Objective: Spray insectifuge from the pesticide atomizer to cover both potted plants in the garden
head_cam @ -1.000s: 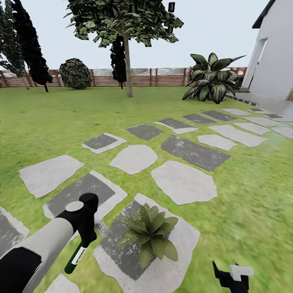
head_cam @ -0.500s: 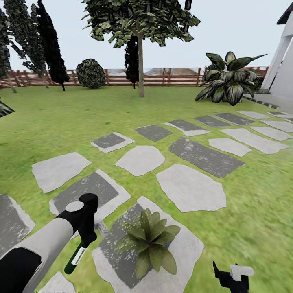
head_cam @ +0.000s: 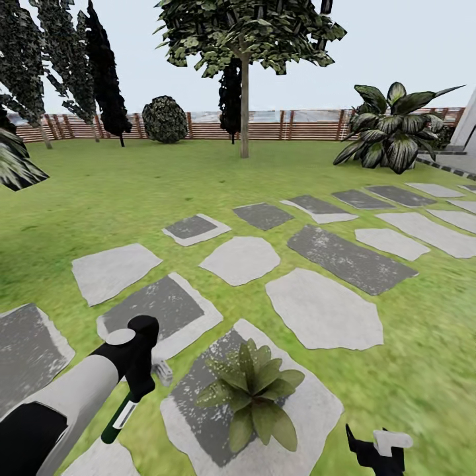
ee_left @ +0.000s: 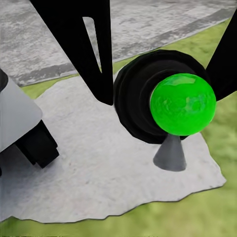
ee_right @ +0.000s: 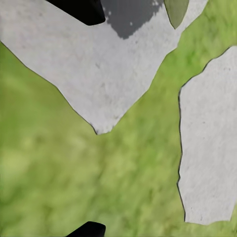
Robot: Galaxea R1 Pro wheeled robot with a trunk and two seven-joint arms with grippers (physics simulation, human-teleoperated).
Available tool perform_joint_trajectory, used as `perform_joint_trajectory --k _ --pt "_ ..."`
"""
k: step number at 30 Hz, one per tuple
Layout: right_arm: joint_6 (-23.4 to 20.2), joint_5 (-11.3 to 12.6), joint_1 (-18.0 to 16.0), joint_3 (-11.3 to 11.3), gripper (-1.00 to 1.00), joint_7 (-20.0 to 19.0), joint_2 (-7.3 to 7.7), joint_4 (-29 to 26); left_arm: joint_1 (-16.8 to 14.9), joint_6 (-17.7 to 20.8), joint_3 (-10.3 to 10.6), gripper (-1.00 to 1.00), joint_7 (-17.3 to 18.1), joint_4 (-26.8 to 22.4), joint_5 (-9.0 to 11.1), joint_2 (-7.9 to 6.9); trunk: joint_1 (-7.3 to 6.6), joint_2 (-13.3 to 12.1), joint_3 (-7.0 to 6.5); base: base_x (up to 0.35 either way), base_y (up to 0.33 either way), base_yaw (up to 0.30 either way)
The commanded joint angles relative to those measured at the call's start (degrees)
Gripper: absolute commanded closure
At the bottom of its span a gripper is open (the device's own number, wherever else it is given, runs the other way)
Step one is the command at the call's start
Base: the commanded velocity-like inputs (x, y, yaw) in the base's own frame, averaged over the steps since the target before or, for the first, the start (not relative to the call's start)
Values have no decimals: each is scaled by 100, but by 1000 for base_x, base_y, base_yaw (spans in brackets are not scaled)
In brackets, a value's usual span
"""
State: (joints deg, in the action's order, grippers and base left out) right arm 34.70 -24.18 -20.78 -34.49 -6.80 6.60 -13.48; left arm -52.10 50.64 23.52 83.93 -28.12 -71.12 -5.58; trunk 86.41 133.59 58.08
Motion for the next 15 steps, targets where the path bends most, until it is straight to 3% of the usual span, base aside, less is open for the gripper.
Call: perform_joint_trajectory --k 1,15 --pt "19 2 -5 -49 -100 -58 -1 3 -2 60 24 100 54 -1 -26 -2 -1 2 5 16 -41 1" --pt "19 2 -5 -49 -100 -58 -1 3 -2 60 1 100 53 -14 10 3 -1 2 5 16 -239 0"
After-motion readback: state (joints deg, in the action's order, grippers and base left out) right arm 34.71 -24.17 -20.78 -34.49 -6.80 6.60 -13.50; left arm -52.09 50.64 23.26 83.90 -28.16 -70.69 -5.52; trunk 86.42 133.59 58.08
